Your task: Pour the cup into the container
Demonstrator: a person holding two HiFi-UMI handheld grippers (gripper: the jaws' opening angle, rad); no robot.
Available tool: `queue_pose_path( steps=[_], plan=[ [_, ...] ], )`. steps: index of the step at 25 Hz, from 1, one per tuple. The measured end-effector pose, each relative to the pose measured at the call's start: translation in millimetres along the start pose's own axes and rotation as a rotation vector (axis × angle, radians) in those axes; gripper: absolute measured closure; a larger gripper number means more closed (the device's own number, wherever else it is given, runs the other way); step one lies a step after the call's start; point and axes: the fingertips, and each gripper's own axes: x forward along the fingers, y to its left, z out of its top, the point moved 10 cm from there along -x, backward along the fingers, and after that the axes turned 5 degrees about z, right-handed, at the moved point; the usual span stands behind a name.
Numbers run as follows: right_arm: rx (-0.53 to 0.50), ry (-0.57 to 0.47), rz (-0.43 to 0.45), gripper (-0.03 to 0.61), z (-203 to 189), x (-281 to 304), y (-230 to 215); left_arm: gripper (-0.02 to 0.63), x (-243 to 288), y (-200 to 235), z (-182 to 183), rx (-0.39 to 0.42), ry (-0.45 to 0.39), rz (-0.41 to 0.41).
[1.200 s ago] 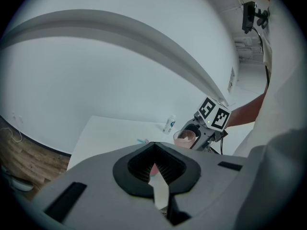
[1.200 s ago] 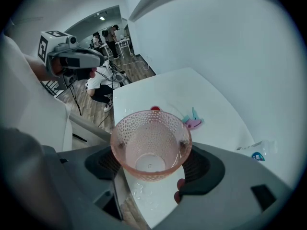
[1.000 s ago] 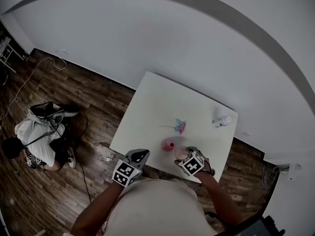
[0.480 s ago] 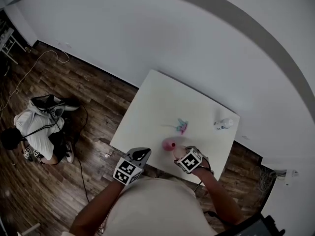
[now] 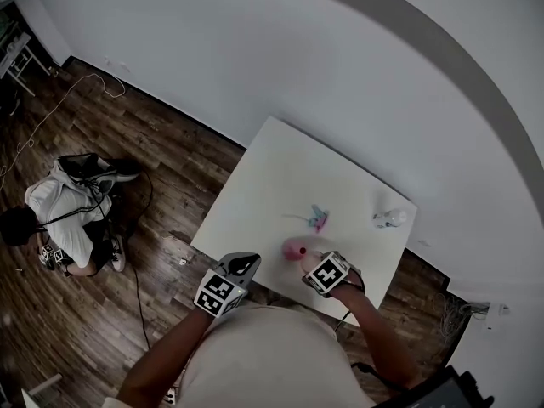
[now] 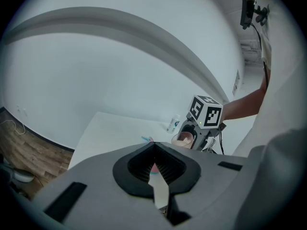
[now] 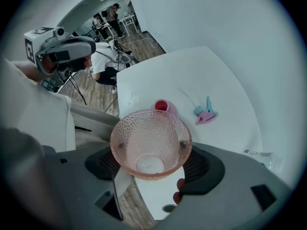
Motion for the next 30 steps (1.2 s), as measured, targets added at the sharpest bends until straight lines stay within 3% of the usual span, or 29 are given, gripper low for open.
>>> queue_pose_path(
  steps=[30],
  plan=[
    [0.009, 0.169, 0.071, 0.201, 16.8, 4.5, -8.8, 0.602, -0.4, 10.6, -15.1, -0.047, -0.001, 0.018]
  ],
)
